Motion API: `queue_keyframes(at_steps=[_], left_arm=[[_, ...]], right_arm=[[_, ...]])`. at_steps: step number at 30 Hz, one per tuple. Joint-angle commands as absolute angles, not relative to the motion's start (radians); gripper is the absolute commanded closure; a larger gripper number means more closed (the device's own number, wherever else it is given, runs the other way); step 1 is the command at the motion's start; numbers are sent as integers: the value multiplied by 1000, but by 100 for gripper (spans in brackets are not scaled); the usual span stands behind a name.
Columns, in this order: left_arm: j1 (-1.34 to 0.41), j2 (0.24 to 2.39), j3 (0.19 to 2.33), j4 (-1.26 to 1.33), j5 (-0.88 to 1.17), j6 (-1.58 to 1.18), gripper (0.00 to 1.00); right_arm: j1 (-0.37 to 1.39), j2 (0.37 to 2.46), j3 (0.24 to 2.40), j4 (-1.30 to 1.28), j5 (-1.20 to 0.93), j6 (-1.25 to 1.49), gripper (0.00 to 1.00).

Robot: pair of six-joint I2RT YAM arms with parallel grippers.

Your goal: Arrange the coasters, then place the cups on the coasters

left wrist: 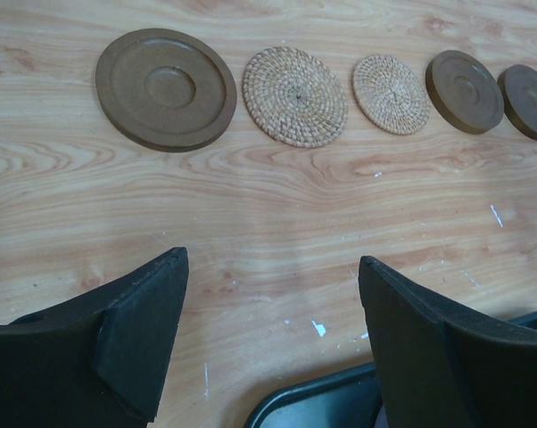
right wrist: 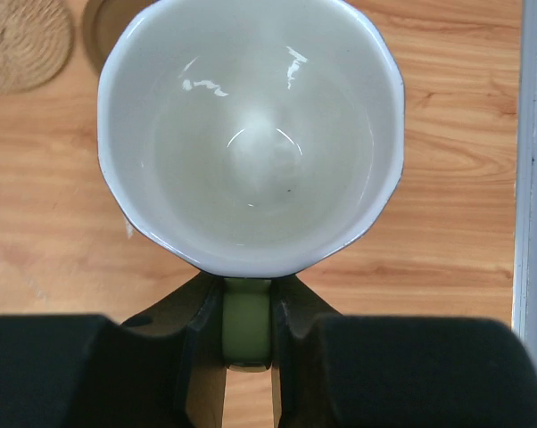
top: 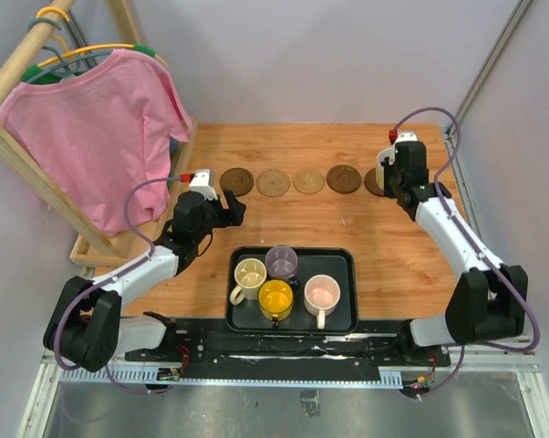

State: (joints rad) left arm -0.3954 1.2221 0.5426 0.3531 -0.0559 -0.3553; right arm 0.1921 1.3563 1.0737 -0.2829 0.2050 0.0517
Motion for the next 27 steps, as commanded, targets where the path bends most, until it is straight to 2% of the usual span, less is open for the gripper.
queue_keyframes(at_steps=[1, 11, 27], left_arm=[[-403, 1255, 595, 390, -77, -363, 19], [-403, 1350, 683, 378, -133, -338, 19], [-403, 1407, 714, 377, -139, -336, 19]], right_arm=[[97, 1453, 1203, -142, 83, 42, 99], [-25, 1660, 1294, -46, -60, 44, 99], [-33, 1783, 1325, 3, -101, 45, 99]])
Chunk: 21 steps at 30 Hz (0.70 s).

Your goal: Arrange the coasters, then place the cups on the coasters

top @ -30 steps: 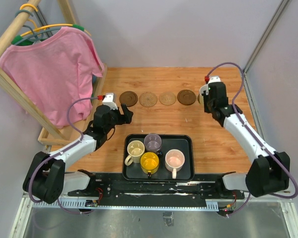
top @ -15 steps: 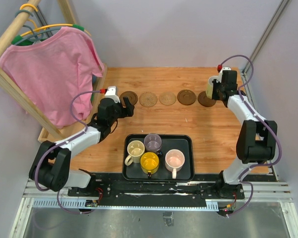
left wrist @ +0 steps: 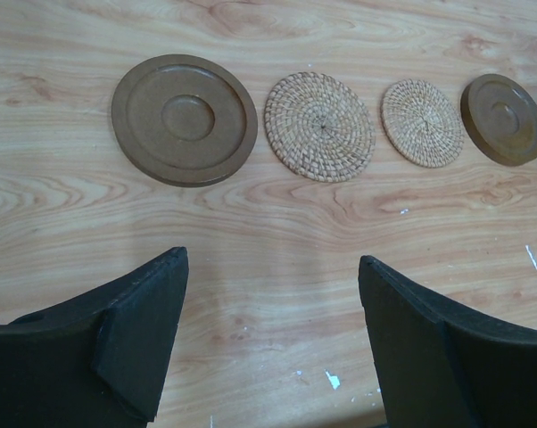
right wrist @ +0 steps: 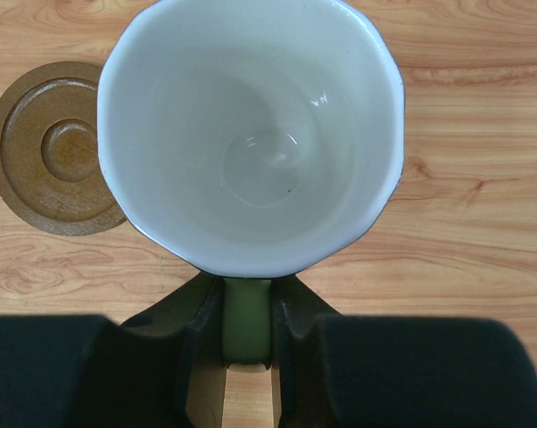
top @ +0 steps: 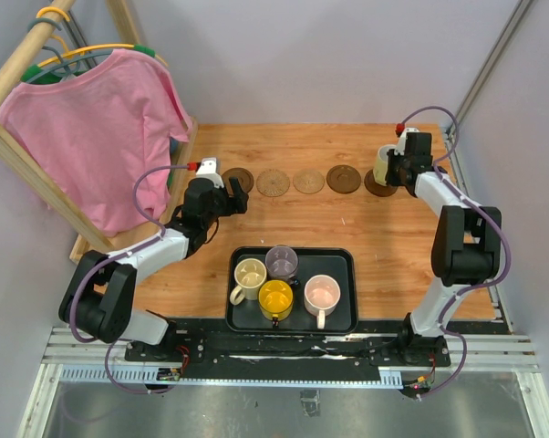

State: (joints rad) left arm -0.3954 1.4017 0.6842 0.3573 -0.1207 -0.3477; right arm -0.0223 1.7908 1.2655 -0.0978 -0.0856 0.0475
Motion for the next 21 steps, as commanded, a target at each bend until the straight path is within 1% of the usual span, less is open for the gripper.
queue_keyframes(at_steps=[1, 21], left_arm=[[-403, 1408, 715, 377, -140, -336, 19], [-403, 1418, 715, 376, -137, -334, 19]], right_arm=[[-34, 1786, 1328, 3, -101, 43, 99], [-32, 1824, 1333, -8, -116, 52, 99]])
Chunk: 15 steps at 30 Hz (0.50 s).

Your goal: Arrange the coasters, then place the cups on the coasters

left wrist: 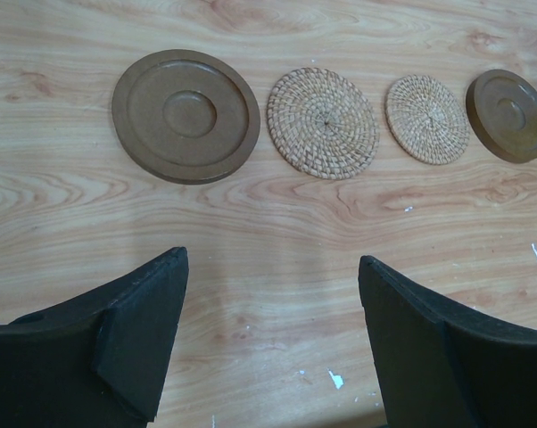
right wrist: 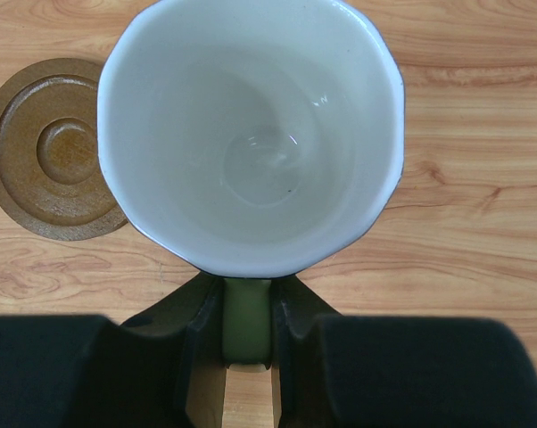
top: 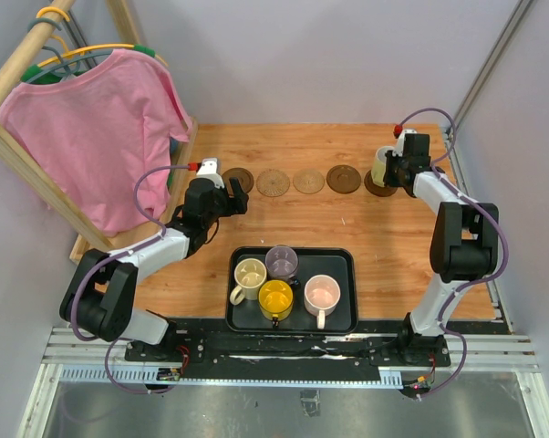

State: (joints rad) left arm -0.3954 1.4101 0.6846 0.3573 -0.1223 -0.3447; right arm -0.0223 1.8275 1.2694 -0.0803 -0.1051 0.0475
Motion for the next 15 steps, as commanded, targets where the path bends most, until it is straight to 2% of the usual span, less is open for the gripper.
queue_keyframes(at_steps=[1, 9, 11, 15], left_arm=[[-404, 1419, 715, 377, -137, -334, 19], [-403, 1421, 713, 378, -134, -334, 19], [-403, 1423, 713, 379, -133, -334, 19], [-403, 1422, 713, 377, -131, -336, 19]], right_arm=[[-32, 1823, 1332, -8, -117, 53, 99], [-32, 1818, 1319, -16, -104, 52, 97], [-32, 1817, 1315, -17, -102, 52, 90], [-32, 1814, 1308, -21, -97, 52, 64]])
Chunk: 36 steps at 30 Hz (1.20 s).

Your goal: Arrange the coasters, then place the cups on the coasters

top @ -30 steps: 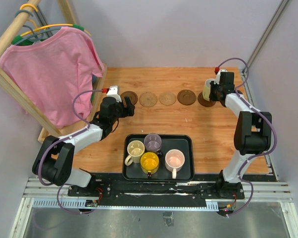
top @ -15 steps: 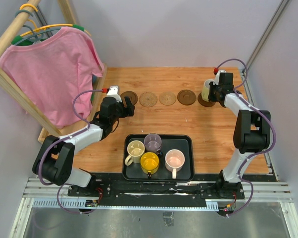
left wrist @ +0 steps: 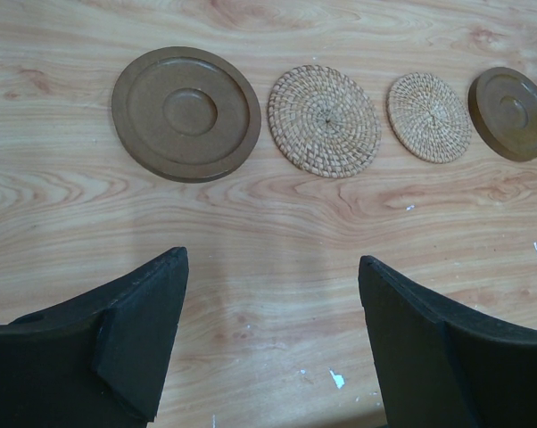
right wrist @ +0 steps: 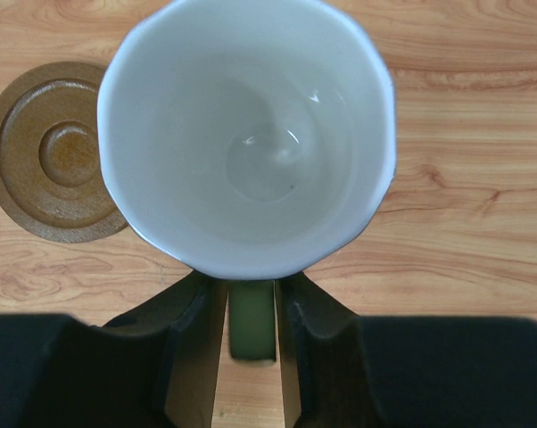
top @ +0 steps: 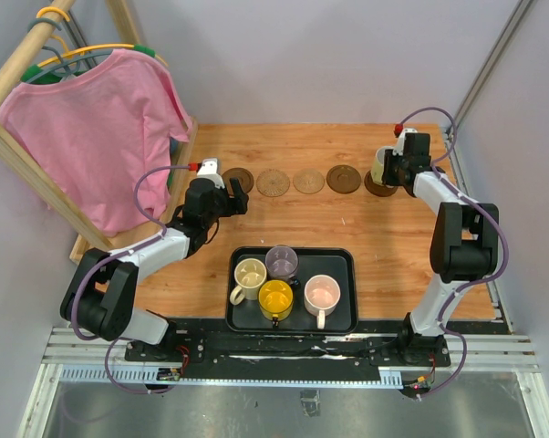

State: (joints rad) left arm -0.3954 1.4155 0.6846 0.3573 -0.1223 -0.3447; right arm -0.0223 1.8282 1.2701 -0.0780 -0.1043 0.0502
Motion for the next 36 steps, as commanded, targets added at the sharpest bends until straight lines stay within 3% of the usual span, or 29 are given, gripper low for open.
queue_keyframes(at_steps=[1, 3, 6, 13, 19, 27, 36], left_arm=[[-403, 1421, 712, 377, -131, -336, 19], [-403, 1419, 711, 376, -132, -336, 19], [-404, 1415, 709, 375, -133, -336, 19], [-403, 1399, 701, 371, -133, -339, 19], [-403, 1391, 693, 370, -134, -341, 19], [-403, 1394, 694, 365, -133, -346, 19], [-404, 1392, 689, 370, -124, -354, 19]], right_arm=[[-32, 1812, 1306, -23, -97, 52, 59], [-31, 1808, 1299, -24, -96, 52, 49], [-27, 1796, 1282, -25, -95, 50, 43], [-6, 1756, 1242, -32, -65, 45, 41], [-4, 1753, 1232, -32, -51, 54, 50], [1, 1743, 1222, -36, -46, 57, 86], [8, 1705, 1196, -40, -35, 51, 87]])
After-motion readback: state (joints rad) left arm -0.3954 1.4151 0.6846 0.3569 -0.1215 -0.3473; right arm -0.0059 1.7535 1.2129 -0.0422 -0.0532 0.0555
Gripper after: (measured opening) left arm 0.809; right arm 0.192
